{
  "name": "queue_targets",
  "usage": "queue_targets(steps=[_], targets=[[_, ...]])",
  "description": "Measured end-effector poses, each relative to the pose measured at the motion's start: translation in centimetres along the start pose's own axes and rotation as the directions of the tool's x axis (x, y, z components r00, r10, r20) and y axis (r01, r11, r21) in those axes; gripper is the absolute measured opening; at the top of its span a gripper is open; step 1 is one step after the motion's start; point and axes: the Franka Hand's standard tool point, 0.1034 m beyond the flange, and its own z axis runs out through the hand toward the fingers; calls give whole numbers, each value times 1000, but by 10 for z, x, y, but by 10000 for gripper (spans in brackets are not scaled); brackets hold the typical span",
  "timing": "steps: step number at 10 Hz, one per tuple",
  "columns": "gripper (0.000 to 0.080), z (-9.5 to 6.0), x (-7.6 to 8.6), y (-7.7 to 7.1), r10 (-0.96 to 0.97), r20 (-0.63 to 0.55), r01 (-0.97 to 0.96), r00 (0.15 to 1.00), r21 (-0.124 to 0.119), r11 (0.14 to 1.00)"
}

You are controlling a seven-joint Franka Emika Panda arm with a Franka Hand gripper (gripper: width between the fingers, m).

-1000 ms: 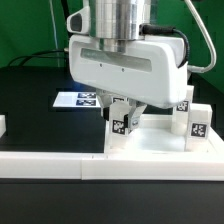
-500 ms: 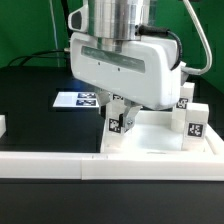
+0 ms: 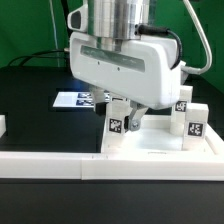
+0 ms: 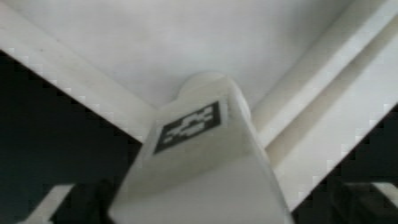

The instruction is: Assemble square table

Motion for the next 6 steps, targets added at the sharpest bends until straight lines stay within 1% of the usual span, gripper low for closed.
queue_targets(steps=[1, 2, 3, 4, 5, 6], targets=[[628, -17, 1, -3, 7, 12, -7, 1000, 15, 1000], [645, -42, 4, -7, 13, 21, -14, 1000, 44, 999], [648, -65, 11, -6, 22, 31, -24, 999, 64, 998], [648, -73, 17, -4, 33, 26, -34, 999, 75, 997], [649, -68, 15, -4, 30, 27, -31, 999, 69, 997], [649, -68, 15, -4, 29, 27, -31, 999, 68, 997]])
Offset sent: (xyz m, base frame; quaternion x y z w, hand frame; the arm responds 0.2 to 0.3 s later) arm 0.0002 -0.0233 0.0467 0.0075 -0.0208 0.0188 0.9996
